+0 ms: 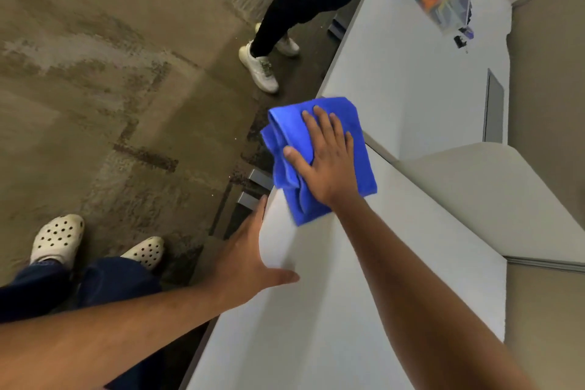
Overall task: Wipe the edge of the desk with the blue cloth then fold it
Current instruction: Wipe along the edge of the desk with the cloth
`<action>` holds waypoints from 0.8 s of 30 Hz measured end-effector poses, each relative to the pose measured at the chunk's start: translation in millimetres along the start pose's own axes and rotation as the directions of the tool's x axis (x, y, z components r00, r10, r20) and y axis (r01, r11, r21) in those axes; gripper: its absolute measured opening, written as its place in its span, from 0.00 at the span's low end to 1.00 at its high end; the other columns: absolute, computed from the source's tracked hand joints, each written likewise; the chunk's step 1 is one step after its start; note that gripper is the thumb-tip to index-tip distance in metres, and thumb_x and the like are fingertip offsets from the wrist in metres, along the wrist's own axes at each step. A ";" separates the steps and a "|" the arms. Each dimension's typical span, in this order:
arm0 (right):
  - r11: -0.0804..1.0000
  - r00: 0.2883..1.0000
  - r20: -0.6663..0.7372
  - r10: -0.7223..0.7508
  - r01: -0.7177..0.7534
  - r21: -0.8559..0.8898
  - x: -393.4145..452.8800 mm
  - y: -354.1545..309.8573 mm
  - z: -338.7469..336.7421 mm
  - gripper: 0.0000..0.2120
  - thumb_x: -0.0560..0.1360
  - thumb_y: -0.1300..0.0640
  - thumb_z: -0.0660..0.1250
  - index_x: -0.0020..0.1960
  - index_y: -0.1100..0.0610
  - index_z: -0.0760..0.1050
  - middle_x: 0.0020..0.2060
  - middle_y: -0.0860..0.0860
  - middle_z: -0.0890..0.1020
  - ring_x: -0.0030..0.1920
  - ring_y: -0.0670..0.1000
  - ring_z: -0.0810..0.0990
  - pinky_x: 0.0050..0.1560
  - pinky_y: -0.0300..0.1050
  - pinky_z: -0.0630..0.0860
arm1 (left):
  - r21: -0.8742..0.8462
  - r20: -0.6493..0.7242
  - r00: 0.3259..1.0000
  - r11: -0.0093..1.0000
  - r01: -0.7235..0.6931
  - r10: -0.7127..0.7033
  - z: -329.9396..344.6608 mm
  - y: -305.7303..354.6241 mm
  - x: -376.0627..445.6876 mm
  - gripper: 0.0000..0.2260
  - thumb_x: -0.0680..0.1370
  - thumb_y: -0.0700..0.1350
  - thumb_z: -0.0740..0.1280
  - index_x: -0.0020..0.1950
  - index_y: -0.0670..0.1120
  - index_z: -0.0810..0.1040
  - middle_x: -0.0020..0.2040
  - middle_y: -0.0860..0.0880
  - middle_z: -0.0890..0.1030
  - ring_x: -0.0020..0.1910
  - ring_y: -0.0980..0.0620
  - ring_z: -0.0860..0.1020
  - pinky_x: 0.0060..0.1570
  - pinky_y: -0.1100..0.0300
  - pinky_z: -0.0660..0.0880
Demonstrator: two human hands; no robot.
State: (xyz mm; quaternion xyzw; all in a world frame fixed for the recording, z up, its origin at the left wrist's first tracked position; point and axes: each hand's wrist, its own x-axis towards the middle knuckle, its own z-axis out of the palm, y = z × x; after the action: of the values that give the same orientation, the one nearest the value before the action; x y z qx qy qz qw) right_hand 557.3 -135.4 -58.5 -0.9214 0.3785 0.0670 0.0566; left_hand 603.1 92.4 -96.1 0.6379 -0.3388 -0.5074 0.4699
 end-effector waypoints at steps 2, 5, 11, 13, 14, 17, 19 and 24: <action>0.998 0.997 -0.049 0.058 -0.057 0.028 25.3 -2.2 -1.1 0.35 0.80 0.31 0.51 0.83 0.46 0.59 0.82 0.47 0.63 0.81 0.55 0.62 0.81 0.61 0.56 | 0.025 0.013 1.000 0.999 0.021 -0.022 0.0 -1.4 0.0 0.63 0.61 0.62 0.83 0.82 0.67 0.40 0.71 0.84 0.48 0.72 0.74 0.56 0.73 0.60 0.61; 0.990 0.989 -0.101 0.105 -0.094 0.105 42.8 1.0 -4.0 0.29 0.82 0.35 0.51 0.79 0.47 0.65 0.74 0.47 0.74 0.72 0.56 0.73 0.74 0.58 0.66 | 0.026 0.045 0.998 0.999 0.041 -0.042 -3.7 1.4 -0.4 0.65 0.62 0.62 0.84 0.83 0.63 0.39 0.77 0.76 0.49 0.78 0.65 0.54 0.78 0.54 0.58; 0.977 0.983 -0.087 0.161 -0.147 0.153 -8.3 80.0 -14.6 0.29 0.85 0.41 0.52 0.74 0.60 0.73 0.68 0.58 0.80 0.69 0.62 0.77 0.74 0.58 0.68 | 0.011 0.074 0.995 0.998 0.062 -0.063 -7.1 17.1 -4.3 0.63 0.66 0.55 0.84 0.83 0.59 0.38 0.85 0.58 0.53 0.83 0.52 0.55 0.79 0.47 0.59; 0.944 0.946 -0.058 0.320 -0.313 0.104 -5.5 76.9 -7.0 0.33 0.84 0.38 0.50 0.73 0.63 0.72 0.69 0.61 0.78 0.71 0.65 0.74 0.76 0.60 0.64 | -0.010 0.059 0.997 0.999 0.044 -0.043 -6.5 19.1 -4.9 0.61 0.66 0.53 0.85 0.79 0.64 0.37 0.84 0.57 0.55 0.80 0.57 0.55 0.79 0.48 0.60; 0.911 0.911 -0.066 0.406 -0.399 0.101 3.2 65.2 -1.7 0.32 0.85 0.39 0.50 0.74 0.63 0.70 0.71 0.61 0.77 0.73 0.65 0.72 0.78 0.60 0.62 | -0.005 0.055 0.998 0.999 0.034 -0.034 -6.5 18.8 -4.8 0.61 0.66 0.53 0.85 0.79 0.64 0.37 0.83 0.58 0.55 0.78 0.61 0.55 0.79 0.50 0.59; 0.874 0.865 -0.132 0.485 -0.475 0.101 23.6 25.2 8.8 0.29 0.87 0.40 0.50 0.76 0.59 0.67 0.74 0.57 0.74 0.77 0.62 0.69 0.80 0.61 0.58 | -0.007 0.053 0.999 1.000 0.009 -0.009 -6.3 13.7 -3.5 0.62 0.64 0.54 0.85 0.78 0.67 0.39 0.75 0.66 0.57 0.70 0.69 0.54 0.72 0.60 0.60; 0.895 0.886 -0.136 0.443 -0.428 0.123 20.4 3.7 14.6 0.30 0.86 0.39 0.49 0.82 0.55 0.60 0.81 0.53 0.66 0.83 0.59 0.60 0.83 0.63 0.52 | -0.008 0.054 0.999 1.000 -0.005 0.006 -5.4 10.6 -2.7 0.62 0.63 0.54 0.86 0.79 0.68 0.41 0.73 0.68 0.58 0.69 0.69 0.56 0.68 0.62 0.62; 0.956 0.954 -0.079 0.289 -0.284 0.067 -49.6 -28.9 30.2 0.31 0.86 0.37 0.44 0.86 0.47 0.45 0.86 0.45 0.51 0.86 0.54 0.47 0.84 0.62 0.44 | -0.035 0.059 0.997 0.998 -0.047 0.049 -4.8 10.3 1.0 0.62 0.62 0.49 0.87 0.82 0.63 0.47 0.76 0.69 0.58 0.75 0.65 0.61 0.73 0.60 0.66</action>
State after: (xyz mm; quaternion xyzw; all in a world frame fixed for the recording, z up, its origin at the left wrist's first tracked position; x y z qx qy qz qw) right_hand 540.3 -76.0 -78.4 -0.8569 0.5120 0.0235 0.0550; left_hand 608.4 89.3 -86.5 0.6062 -0.3592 -0.5206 0.4821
